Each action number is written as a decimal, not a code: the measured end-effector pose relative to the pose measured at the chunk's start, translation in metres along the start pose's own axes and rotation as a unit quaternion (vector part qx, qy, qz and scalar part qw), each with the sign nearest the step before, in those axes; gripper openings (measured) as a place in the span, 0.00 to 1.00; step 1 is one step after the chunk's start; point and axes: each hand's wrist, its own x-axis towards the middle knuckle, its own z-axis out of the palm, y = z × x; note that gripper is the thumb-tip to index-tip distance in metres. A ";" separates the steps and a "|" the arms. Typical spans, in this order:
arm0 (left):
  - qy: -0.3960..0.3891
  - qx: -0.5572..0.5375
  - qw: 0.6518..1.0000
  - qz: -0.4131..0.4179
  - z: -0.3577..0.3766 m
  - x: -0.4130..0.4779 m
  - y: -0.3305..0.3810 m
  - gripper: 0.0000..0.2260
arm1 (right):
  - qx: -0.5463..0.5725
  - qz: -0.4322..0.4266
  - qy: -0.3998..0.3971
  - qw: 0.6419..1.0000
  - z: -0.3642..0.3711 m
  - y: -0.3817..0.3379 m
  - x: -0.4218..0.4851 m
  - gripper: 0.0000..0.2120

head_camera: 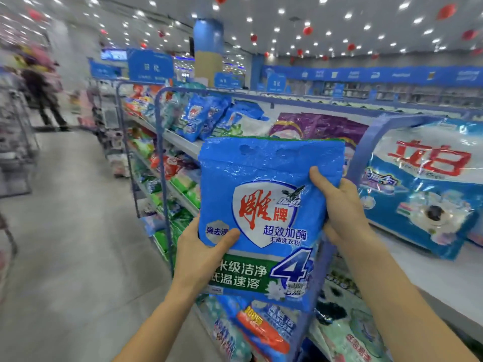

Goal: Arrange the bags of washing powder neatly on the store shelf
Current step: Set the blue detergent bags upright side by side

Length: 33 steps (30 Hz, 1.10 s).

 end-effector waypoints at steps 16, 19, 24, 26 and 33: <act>0.063 -0.009 0.998 0.010 -0.147 0.217 -0.048 0.07 | 0.080 0.059 -0.158 0.982 0.195 0.103 0.167 0.22; 0.067 -0.019 0.997 0.014 -0.174 0.272 -0.055 0.07 | 0.057 0.074 -0.203 0.975 0.216 0.133 0.202 0.43; 0.076 -0.039 0.996 0.016 -0.185 0.355 -0.069 0.05 | 0.018 0.125 -0.181 0.975 0.244 0.196 0.234 0.47; 0.062 -0.040 0.997 0.027 -0.179 0.390 -0.075 0.05 | -0.031 0.105 -0.163 0.981 0.249 0.208 0.250 0.44; 0.006 -0.052 0.998 0.048 -0.142 0.506 -0.094 0.04 | -0.180 0.017 -0.115 0.977 0.250 0.216 0.327 0.16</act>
